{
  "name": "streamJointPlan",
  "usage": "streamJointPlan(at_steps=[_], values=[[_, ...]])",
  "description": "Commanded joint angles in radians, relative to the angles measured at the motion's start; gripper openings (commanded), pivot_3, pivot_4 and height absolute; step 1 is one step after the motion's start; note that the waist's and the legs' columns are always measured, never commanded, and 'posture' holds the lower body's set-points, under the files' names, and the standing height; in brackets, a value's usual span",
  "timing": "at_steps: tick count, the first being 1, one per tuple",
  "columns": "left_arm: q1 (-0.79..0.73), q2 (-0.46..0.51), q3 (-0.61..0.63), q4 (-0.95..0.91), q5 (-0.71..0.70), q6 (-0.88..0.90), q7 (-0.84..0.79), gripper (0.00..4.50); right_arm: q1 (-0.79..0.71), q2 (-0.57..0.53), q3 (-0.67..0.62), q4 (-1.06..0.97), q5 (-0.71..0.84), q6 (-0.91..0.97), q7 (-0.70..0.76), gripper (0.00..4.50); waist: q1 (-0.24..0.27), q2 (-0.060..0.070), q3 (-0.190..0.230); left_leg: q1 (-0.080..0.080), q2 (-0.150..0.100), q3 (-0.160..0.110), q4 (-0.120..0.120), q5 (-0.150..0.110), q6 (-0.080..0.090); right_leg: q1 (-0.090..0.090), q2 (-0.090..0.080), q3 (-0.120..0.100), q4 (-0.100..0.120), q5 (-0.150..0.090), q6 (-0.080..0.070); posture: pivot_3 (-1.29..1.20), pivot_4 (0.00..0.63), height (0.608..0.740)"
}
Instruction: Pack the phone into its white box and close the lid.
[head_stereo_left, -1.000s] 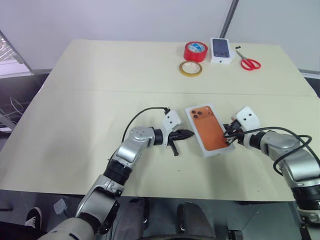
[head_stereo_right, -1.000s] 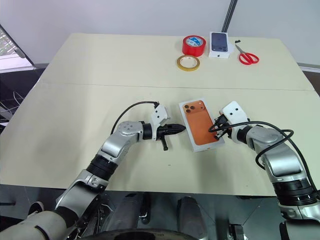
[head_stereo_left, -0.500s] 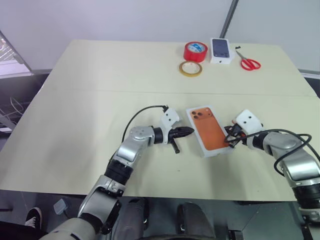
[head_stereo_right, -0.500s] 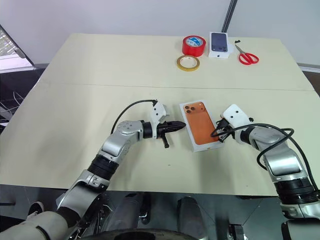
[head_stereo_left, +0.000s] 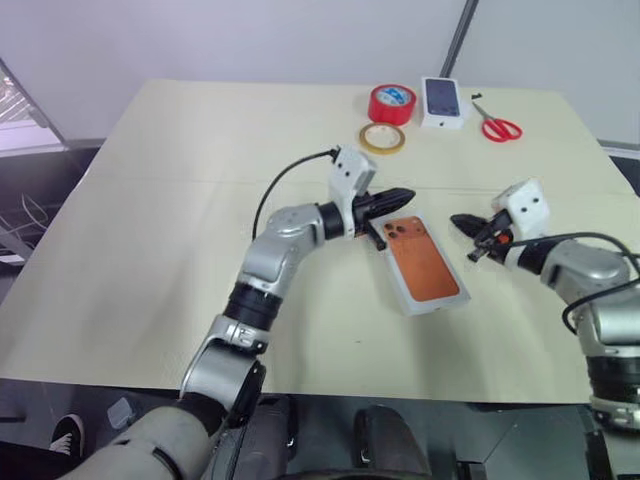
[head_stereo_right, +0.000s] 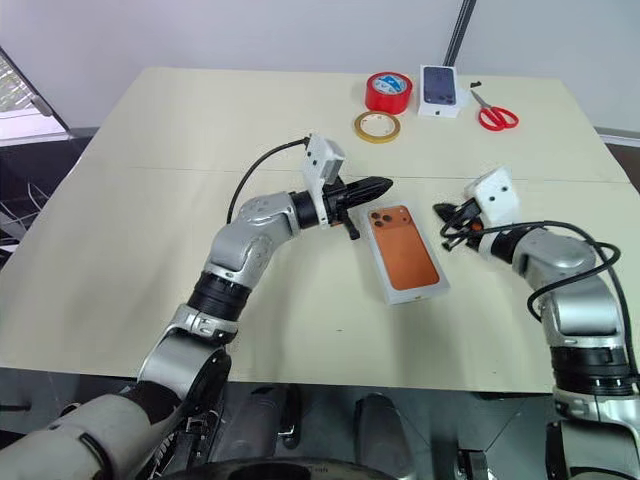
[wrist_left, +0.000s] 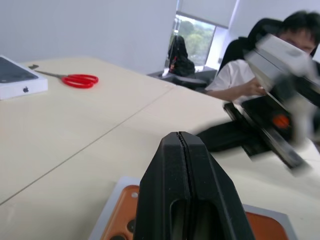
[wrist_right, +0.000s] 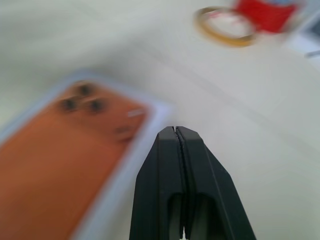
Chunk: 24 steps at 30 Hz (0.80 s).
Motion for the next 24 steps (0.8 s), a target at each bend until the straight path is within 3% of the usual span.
streamJointPlan(at_steps=[1,8,11,13,15,18,21,22,24], values=[[-0.082,-0.027,-0.018,0.262,0.086,-0.004,0.108,0.00,0.139,-0.030,0.074,-0.085,-0.010,0.014,0.062,0.03,0.004,-0.001,0.000,0.000,0.000,0.000,0.000,0.000,0.000,0.000,0.000,0.000,0.000,0.000,0.000,0.00,0.150,0.728],[-0.071,-0.035,-0.061,0.337,0.139,-0.044,0.039,0.00,0.190,-0.007,0.127,-0.105,-0.076,0.006,-0.009,0.03,-0.002,-0.005,-0.003,0.009,0.001,-0.001,0.000,-0.001,0.001,0.010,0.001,0.000,-0.002,0.000,0.000,0.00,0.150,0.728],[-0.070,-0.039,-0.006,0.312,0.080,0.014,-0.002,0.00,0.151,0.031,0.091,-0.109,0.022,0.097,-0.001,0.03,-0.003,-0.006,-0.004,0.011,0.002,-0.001,-0.001,-0.002,0.001,0.012,0.001,0.000,-0.002,0.000,0.000,0.00,0.150,0.728],[-0.059,-0.032,0.020,0.261,0.056,0.007,-0.019,0.00,0.115,0.063,0.043,-0.116,0.078,0.113,-0.005,0.54,-0.002,-0.006,-0.004,0.011,0.002,-0.001,-0.001,-0.002,0.001,0.011,-0.001,0.001,-0.002,0.000,0.000,0.00,0.150,0.728],[-0.033,0.025,0.026,0.133,0.042,-0.037,-0.078,0.78,0.057,0.067,-0.016,-0.124,0.123,0.085,0.012,1.25,-0.004,-0.003,-0.002,0.010,0.002,0.000,-0.002,-0.002,0.001,0.009,-0.003,0.002,-0.002,0.000,0.000,0.00,0.150,0.728],[-0.010,0.108,0.068,-0.026,-0.024,0.024,-0.149,2.20,0.006,0.066,-0.085,-0.104,0.199,0.097,0.028,2.78,-0.007,-0.002,-0.001,0.002,0.001,0.001,-0.002,0.000,-0.002,-0.001,-0.003,0.004,0.002,0.000,0.000,0.00,0.150,0.728],[0.009,0.199,0.103,-0.107,-0.055,0.046,-0.174,3.73,-0.011,0.029,-0.065,-0.067,0.162,0.033,0.080,4.37,-0.001,-0.002,-0.001,0.000,0.001,0.001,-0.001,0.004,-0.009,-0.004,-0.003,0.003,0.004,0.000,0.000,0.00,0.150,0.728],[0.024,0.234,0.108,-0.123,-0.043,0.029,-0.173,4.25,-0.020,0.021,-0.057,-0.048,0.140,0.002,0.087,4.50,0.000,-0.002,-0.001,0.000,0.001,0.001,-0.001,0.004,-0.009,-0.004,-0.003,0.003,0.004,0.000,0.000,0.00,0.150,0.728],[0.070,0.317,0.109,-0.158,-0.034,0.045,-0.198,4.43,-0.035,0.014,-0.064,-0.014,0.135,-0.032,0.107,4.50,-0.002,-0.001,-0.001,0.000,0.001,0.001,-0.001,0.003,-0.006,-0.004,-0.001,0.003,0.004,0.000,0.000,0.00,0.150,0.728]])
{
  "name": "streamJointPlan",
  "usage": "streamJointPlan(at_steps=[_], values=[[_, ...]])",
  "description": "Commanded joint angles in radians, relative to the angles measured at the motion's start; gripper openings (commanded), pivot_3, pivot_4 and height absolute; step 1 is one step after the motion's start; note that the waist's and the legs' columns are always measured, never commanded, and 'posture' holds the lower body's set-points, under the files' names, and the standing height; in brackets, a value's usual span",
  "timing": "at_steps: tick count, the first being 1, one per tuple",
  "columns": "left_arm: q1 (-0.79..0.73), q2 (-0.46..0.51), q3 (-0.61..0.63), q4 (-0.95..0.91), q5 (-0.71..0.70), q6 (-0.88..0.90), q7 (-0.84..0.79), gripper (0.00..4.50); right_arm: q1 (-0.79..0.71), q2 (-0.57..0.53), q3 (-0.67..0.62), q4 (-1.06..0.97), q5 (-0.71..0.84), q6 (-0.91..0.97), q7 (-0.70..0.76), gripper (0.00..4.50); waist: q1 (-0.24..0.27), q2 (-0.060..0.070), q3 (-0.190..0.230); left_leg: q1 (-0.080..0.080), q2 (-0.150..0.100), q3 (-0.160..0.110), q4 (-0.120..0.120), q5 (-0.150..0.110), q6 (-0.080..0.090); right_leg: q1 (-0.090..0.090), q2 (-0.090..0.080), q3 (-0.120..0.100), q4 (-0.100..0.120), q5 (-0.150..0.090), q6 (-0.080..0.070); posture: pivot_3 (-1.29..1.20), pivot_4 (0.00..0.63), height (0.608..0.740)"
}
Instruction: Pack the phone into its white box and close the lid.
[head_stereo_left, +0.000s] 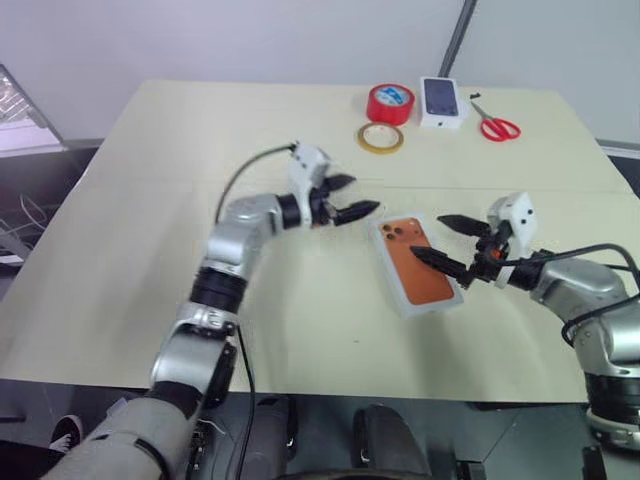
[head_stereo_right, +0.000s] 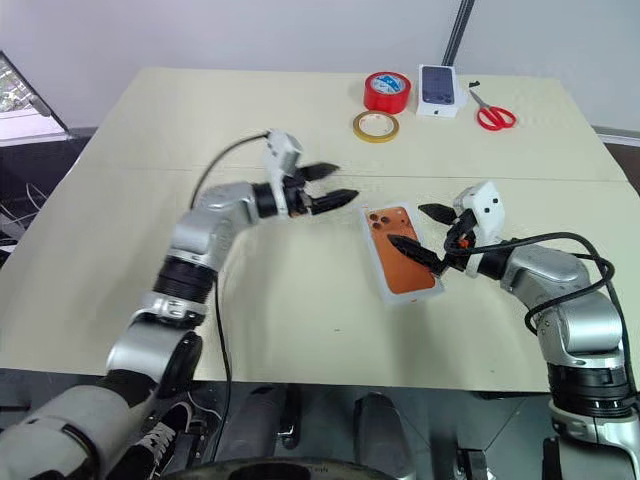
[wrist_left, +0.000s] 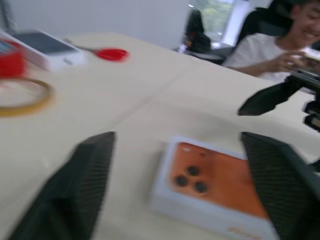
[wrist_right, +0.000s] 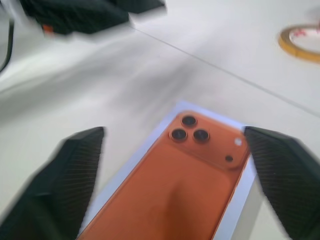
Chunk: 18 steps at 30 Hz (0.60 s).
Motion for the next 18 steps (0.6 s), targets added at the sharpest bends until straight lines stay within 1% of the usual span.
streamJointPlan(at_steps=[1,4,7,9,13,15,18], values=[[0.082,0.109,0.024,-0.074,-0.013,0.014,-0.059,4.43,-0.021,-0.030,-0.021,0.048,-0.026,-0.091,0.040,4.50,-0.001,0.000,0.000,0.000,0.000,0.000,0.000,-0.002,0.003,0.000,0.000,0.000,0.000,0.000,0.000,0.00,0.150,0.728],[0.183,0.222,0.059,-0.138,-0.053,0.034,-0.124,4.43,0.017,-0.060,-0.046,0.077,-0.037,-0.156,0.088,4.50,-0.002,0.000,0.000,0.000,0.000,0.001,0.000,-0.002,0.003,-0.001,0.000,0.000,0.001,0.000,0.000,0.00,0.150,0.728],[0.310,0.309,0.121,-0.237,-0.103,0.091,-0.129,4.43,0.102,-0.104,-0.101,0.106,-0.050,-0.228,0.137,4.50,0.001,0.000,0.000,0.000,0.001,0.000,0.000,-0.002,0.004,-0.001,0.001,0.000,0.001,0.000,0.000,0.00,0.150,0.728],[0.363,0.330,0.149,-0.296,-0.135,0.128,-0.110,4.43,0.133,-0.128,-0.128,0.130,-0.055,-0.262,0.159,4.50,0.002,0.000,0.000,-0.001,0.001,0.000,0.000,-0.002,0.004,-0.001,0.000,0.001,0.001,0.000,0.000,0.00,0.150,0.728],[0.506,0.383,0.216,-0.377,-0.152,0.128,-0.084,4.43,0.163,-0.163,-0.187,0.210,-0.043,-0.291,0.198,4.50,-0.002,0.000,0.000,0.002,0.000,0.000,0.001,-0.003,0.005,0.002,-0.005,0.001,0.001,0.000,0.000,0.00,0.150,0.728],[0.566,0.417,0.240,-0.400,-0.159,0.120,-0.092,4.43,0.159,-0.170,-0.191,0.262,-0.058,-0.324,0.210,4.50,-0.005,0.000,0.000,0.003,0.000,0.000,0.000,-0.003,0.005,0.002,-0.005,0.001,0.001,0.000,0.000,0.00,0.150,0.728],[0.616,0.454,0.288,-0.399,-0.197,0.139,-0.102,4.43,0.148,-0.163,-0.198,0.314,-0.059,-0.363,0.222,4.50,-0.006,0.000,0.000,0.003,0.000,0.000,-0.001,-0.003,0.005,0.002,-0.005,0.001,0.001,0.000,0.000,0.00,0.150,0.728]])
